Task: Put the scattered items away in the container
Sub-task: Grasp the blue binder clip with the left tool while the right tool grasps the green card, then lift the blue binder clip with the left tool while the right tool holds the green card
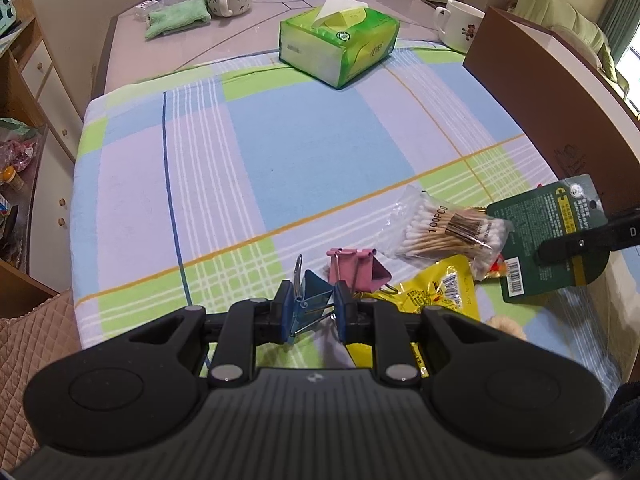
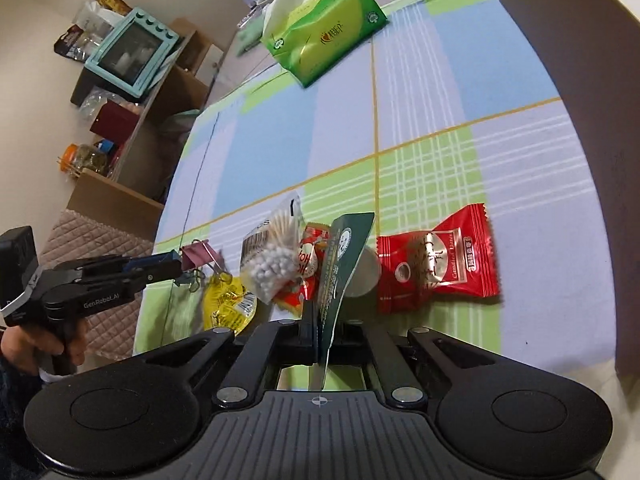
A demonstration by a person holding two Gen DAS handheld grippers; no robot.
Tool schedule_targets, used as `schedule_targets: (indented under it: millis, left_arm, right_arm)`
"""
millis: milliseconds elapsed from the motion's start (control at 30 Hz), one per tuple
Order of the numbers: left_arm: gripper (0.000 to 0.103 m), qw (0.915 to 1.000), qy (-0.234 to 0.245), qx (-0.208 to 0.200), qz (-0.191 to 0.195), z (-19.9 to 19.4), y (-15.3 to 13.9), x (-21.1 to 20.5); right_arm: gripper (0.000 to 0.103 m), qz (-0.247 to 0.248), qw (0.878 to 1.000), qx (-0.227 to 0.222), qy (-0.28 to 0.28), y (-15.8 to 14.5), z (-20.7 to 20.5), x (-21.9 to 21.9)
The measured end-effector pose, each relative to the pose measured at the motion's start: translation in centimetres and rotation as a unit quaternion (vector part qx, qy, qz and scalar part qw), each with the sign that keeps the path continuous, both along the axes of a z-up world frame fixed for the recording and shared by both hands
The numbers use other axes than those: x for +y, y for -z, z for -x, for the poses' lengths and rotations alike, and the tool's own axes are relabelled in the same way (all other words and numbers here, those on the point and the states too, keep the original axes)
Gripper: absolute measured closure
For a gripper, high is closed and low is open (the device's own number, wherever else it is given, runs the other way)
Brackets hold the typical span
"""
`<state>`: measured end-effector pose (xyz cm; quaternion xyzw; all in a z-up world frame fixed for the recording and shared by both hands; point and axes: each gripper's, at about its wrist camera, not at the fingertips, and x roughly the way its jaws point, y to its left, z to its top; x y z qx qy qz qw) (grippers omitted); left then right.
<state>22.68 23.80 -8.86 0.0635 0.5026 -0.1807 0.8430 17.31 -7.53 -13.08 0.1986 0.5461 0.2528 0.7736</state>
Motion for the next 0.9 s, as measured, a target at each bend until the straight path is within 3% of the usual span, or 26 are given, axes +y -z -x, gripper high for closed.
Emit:
schedule_targets:
  millis: [233,400,500,633,733,800,900]
  left_arm:
    - [0.087,0.9999,0.007,-0.012,-0.008,1.3,-1.8,-0.4]
    - [0.087,0.9946,0.064,-0.043,-0.070,2.7,-3.5,-2.5]
    - [0.087,0.9790,0.112,-0.055,-0.162,3.7,-2.5,-4.5]
    - [0.087,0.9687,0.160,-0.042,-0.185,5.4,-1.5,-6.1]
    - [0.087,0.9760,0.155,-0.020,-0.152,5.9,-0.7,-5.9]
    - [0.087,0.9797,0.127,-0.002,-0.155,6.2,0.0,-5.7]
    - [0.087,0.9909,0.097,0.001,-0.093,6.9,-1.6,-5.0]
  right_arm:
    - [0.103,-0.007,1.000,-0.019,0.013,-2.4,1.5,-1.4]
    - [0.103,-0.012,0.999,-0.040,0.022,-3.8,2.7,-2.5]
    - [0.103,-0.012,0.999,-0.041,0.020,-3.6,3.1,-2.5]
    - [0.103,-0.021,0.999,-0.048,0.011,-3.8,4.1,-2.8]
    - [0.103,-0.023,0.998,-0.049,0.009,-3.7,4.6,-3.2]
    - [0.103,-0.025,0.999,-0.048,0.009,-3.6,4.9,-3.6]
    - [0.103,-0.025,0.998,-0.053,0.001,-3.8,5.4,-3.9]
